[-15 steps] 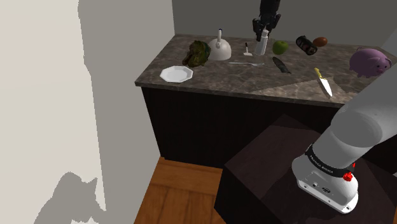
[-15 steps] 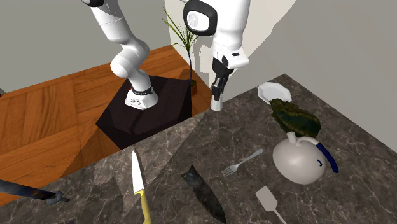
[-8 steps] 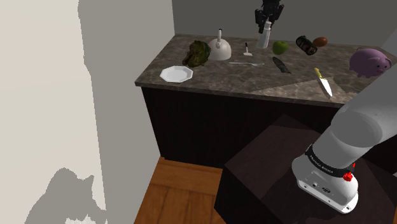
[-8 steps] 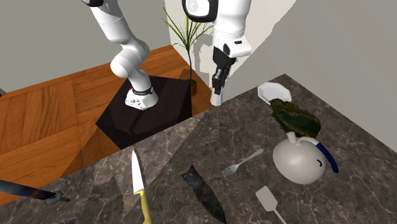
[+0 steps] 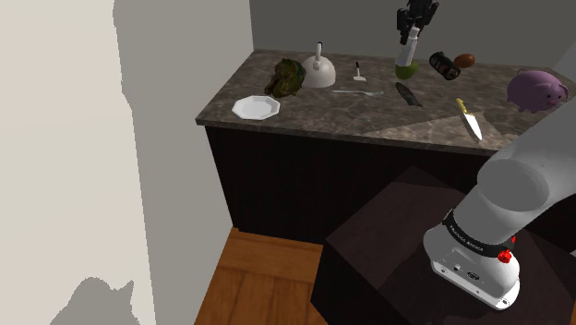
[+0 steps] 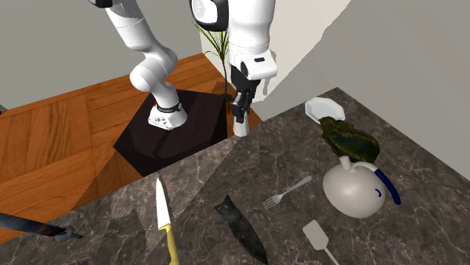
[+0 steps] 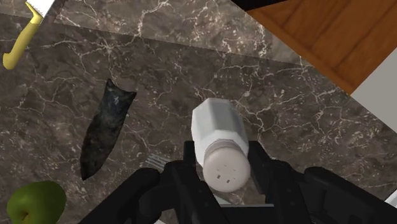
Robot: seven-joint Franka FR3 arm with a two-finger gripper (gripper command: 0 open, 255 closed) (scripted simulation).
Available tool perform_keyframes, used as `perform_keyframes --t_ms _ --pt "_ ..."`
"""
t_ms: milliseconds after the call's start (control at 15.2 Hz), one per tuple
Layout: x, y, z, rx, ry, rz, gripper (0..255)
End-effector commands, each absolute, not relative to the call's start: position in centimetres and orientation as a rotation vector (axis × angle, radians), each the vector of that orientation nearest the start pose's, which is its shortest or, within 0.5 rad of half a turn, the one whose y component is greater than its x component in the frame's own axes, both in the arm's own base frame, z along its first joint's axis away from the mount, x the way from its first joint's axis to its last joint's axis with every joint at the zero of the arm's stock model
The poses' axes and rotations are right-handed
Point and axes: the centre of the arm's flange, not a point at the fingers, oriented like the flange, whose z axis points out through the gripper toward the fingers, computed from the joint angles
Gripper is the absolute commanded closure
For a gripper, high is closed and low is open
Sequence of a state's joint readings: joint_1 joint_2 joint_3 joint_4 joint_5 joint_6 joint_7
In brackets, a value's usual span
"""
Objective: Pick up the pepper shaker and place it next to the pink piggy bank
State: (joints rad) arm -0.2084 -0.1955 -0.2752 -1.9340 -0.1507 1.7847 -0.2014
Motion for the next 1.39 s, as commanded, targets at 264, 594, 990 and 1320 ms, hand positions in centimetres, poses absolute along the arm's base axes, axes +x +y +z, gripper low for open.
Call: perform_keyframes --t_ms 264,594,990,1320 --pt "39.5 -32.1 57.0 -3.220 0.401 -0.010 255" --pt "35.8 -37.6 57.0 -3.220 0.401 -0.010 255" --pt "31.4 -44.2 57.0 -3.220 0.401 -0.010 255" --pt "27.7 -49.6 57.0 -3.220 0.401 -0.010 255"
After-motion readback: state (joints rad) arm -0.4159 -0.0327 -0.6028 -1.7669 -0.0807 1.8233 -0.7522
